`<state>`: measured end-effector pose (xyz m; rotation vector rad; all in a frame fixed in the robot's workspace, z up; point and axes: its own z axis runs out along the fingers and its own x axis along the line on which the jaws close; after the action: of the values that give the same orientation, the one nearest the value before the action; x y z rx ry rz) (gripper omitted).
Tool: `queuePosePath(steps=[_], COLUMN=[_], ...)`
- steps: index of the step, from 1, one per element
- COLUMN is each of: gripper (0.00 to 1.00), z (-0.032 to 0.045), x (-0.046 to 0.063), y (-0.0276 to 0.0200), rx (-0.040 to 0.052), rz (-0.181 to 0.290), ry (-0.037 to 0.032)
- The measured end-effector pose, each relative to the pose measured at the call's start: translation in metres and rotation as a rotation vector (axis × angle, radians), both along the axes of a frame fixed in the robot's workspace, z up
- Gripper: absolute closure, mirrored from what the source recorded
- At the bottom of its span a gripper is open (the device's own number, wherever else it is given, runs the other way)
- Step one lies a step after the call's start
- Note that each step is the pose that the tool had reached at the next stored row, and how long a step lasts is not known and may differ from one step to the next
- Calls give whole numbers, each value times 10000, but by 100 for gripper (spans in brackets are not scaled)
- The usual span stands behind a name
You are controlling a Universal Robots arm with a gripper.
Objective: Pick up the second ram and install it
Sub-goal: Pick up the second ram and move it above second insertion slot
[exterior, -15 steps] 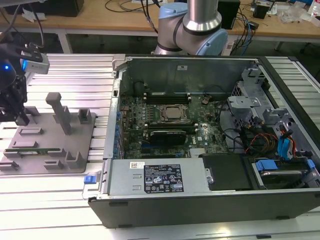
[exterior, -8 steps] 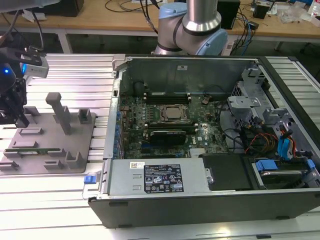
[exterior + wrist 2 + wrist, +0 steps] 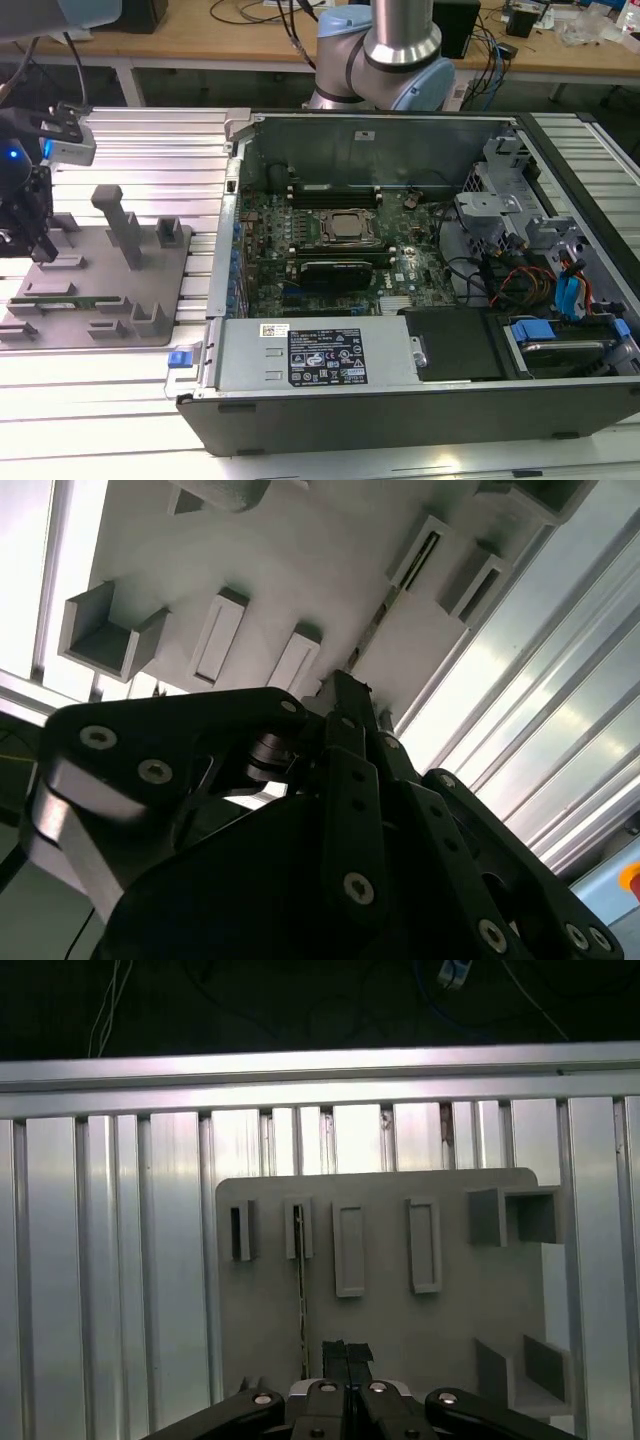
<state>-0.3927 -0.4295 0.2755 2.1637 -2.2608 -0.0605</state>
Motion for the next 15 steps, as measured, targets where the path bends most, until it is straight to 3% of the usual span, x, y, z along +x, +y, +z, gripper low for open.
queuePosePath(steps=[8, 15], gripper=[92, 92], z=[-82, -230], x=[-48, -116], y=[0, -18], rx=[0, 1], rz=[0, 8], ry=[-1, -1])
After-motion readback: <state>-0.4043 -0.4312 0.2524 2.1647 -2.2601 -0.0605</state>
